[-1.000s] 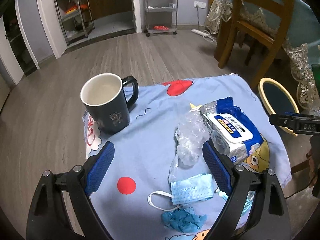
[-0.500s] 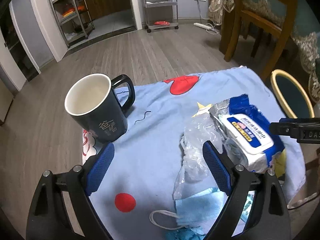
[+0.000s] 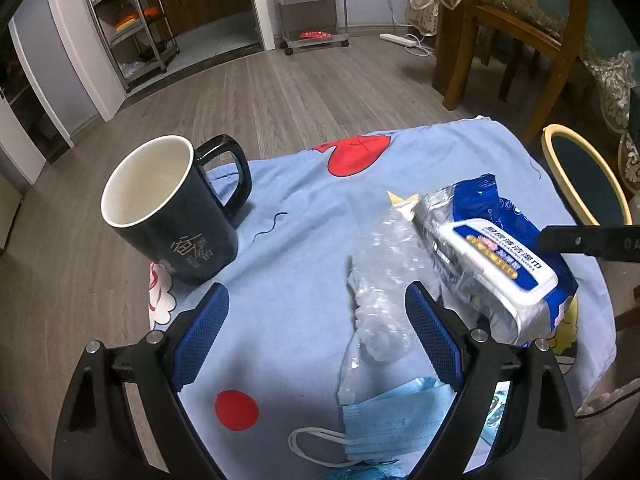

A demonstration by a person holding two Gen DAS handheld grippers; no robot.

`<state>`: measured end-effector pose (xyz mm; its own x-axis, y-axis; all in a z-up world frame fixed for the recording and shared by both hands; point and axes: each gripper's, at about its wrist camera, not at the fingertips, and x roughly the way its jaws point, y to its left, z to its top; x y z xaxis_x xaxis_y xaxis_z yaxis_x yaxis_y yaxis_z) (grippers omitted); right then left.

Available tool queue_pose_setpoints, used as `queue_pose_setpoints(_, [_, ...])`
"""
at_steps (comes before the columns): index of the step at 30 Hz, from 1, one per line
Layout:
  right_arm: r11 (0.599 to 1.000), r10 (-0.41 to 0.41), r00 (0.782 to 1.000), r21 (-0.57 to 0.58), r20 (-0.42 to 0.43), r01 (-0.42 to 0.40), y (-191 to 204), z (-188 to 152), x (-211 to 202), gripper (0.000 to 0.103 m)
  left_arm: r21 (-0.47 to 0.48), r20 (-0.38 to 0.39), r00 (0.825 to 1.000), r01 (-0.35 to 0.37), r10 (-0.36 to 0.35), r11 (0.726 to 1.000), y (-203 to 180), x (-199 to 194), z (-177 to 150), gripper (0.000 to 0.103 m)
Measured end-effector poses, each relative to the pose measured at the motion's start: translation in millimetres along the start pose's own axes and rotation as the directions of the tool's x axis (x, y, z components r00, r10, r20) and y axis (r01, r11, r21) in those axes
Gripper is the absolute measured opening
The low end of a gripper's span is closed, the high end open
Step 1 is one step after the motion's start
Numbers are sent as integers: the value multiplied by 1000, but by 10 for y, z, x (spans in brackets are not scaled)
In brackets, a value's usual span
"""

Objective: Collect trash
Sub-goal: 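Move both tools back toward the remaining trash on the cushion, then grasp the clear plastic bag with the left tool while the right tool grasps the blue wipes wrapper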

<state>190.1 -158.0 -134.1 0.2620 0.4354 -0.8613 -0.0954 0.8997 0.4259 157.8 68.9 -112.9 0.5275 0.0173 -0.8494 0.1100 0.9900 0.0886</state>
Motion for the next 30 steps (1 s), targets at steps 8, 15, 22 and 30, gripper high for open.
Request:
queue_pose_setpoints(8, [1000,-18,998,10,64,17,-95,74,-262,8,1,-4,999,38,-38,999,-130,53,43,88])
queue_pose_setpoints(15, [996,-86,993,5,75,86,-253,106,-354,8,-10,-47,991,128,-128,992,-318,209,63,80])
queue_pose_setpoints(22, [994,-35,999,102,19,33,-519,67,-226,60,-21,-104,986,132,-133,991,-364,390,26,53])
queue_pose_setpoints(30, [988,-54,999,146,6,52,-627,53,-142,63,-6,-134,981,141,-140,990,-400,422,-10,26])
